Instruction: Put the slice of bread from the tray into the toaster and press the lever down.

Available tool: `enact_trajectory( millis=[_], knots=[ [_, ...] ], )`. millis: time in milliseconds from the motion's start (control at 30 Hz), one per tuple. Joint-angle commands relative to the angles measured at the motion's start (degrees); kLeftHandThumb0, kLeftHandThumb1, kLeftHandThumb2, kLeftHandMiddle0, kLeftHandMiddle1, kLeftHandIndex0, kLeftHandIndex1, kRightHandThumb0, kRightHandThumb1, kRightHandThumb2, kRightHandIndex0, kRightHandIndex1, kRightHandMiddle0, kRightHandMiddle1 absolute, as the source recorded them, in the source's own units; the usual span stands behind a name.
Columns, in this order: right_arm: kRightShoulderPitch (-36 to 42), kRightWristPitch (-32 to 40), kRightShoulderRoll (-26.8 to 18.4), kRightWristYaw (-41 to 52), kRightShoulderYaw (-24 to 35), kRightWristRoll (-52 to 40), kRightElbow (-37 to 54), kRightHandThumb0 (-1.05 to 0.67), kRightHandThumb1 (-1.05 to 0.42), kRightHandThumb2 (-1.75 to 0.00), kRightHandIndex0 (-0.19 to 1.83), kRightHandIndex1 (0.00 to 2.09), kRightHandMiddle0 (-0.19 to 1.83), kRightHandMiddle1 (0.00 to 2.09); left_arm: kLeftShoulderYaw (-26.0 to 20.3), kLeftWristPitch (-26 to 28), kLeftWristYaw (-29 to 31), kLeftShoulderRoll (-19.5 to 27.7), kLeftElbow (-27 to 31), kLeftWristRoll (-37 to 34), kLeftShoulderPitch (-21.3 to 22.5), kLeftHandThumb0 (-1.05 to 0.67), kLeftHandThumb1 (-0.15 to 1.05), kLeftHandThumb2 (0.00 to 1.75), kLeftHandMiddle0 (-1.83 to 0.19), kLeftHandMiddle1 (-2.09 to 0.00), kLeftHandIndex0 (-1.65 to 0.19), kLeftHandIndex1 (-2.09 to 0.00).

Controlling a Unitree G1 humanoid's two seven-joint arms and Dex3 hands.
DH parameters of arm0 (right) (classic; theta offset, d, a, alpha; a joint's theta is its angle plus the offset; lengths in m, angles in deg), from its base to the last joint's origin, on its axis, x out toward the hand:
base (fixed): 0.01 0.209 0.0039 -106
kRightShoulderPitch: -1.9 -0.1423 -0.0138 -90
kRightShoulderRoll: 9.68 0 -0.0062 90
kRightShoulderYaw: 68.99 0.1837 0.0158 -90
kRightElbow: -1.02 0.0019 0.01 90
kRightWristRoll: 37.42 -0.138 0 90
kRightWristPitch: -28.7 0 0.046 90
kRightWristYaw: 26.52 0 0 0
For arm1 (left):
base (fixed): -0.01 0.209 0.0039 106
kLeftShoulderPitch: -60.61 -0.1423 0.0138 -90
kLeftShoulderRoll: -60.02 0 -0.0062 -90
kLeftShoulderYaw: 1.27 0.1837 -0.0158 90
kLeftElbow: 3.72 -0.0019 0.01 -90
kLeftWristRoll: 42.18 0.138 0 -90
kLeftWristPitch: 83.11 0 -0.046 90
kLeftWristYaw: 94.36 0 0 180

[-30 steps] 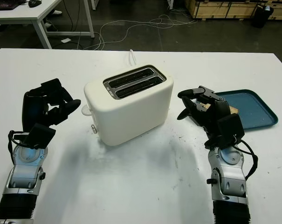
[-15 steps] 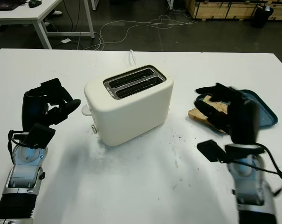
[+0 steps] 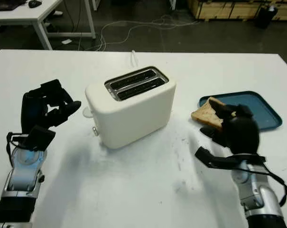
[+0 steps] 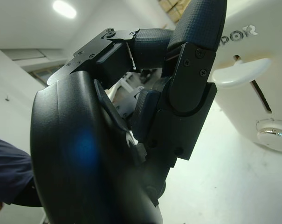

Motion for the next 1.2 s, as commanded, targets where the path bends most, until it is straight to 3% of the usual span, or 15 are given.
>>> enact_trajectory(
  millis=[0, 133, 467, 967, 1167],
  knots=[
    [-1.9, 1.5, -0.4, -0.6, -1.7, 1.0, -2.2, -0.79, -0.92, -0.02, 0.0, 0.59, 0.25, 0.01, -0.2, 0.3, -0.4, 0.5, 0.8, 0.9, 0.2, -0.89, 0.92, 0.1, -1.25, -1.71, -1.04, -1.58],
    [-4.6, 4.0, -0.7, 0.4, -4.2, 0.7, -5.5, -0.8, -0.92, -0.01, 0.0, 0.4, 0.18, 0.02, -0.1, 0.2, -0.2, 0.3, 0.8, 0.4, 0.2, -0.89, 0.92, 0.1, -1.24, -1.71, -1.03, -1.57],
    [-8.8, 5.3, -1.9, -0.1, -7.3, -0.9, -12.1, -0.78, -0.91, -0.01, 0.0, 0.35, 0.15, 0.02, -0.1, 0.0, -0.2, 0.4, 0.6, 0.5, 0.1, -0.89, 0.92, 0.1, -1.25, -1.68, -1.05, -1.54],
    [-7.9, 9.1, -6.2, -5.2, -9.1, 2.5, -9.7, -0.73, -0.92, -0.04, 0.0, 0.31, 0.09, 0.01, -0.2, -0.8, -0.4, 0.5, 0.2, 0.4, 0.3, -0.89, 0.92, 0.09, -1.25, -1.7, -1.05, -1.59],
    [-8.4, 11.8, -9.3, -3.4, -10.3, 3.3, -11.3, -0.72, -0.92, -0.1, 0.0, 0.17, 0.03, 0.01, -0.2, -0.1, -0.7, 0.3, 0.4, 0.6, 0.2, -0.9, 0.92, 0.1, -1.25, -1.7, -1.05, -1.57]
  ],
)
